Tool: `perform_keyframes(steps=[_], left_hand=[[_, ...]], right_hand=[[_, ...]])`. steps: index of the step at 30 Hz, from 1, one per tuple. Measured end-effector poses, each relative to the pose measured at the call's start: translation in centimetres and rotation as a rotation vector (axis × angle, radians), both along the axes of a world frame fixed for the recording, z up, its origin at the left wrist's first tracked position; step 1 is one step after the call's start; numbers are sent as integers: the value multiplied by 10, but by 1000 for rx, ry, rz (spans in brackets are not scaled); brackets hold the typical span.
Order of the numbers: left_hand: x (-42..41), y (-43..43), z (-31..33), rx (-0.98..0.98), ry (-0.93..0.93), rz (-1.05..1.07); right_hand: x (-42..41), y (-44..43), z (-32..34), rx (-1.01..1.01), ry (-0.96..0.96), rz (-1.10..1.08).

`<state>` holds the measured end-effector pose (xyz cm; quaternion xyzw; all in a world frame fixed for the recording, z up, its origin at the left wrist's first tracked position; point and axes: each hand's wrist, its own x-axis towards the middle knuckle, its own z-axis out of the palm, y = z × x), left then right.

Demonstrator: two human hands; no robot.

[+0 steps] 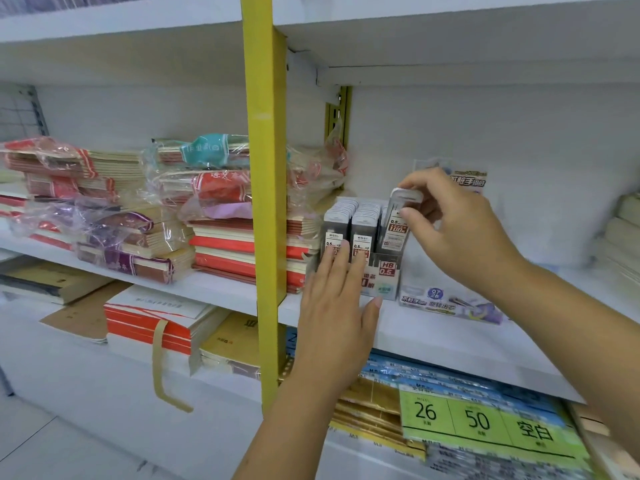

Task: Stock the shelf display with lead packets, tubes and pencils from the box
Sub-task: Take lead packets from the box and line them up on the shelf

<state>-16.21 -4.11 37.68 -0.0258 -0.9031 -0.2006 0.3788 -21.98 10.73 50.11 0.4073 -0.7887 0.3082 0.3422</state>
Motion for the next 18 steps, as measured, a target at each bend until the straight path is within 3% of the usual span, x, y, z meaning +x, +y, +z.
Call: perform_keyframes(steps=[10, 18], left_hand=[[-1, -4, -5, 18, -7, -39], [2, -3, -8, 53, 8, -78]], right_hand=[[-22, -6, -15, 28, -158, -122], [-11, 3, -40, 206, -3, -302]])
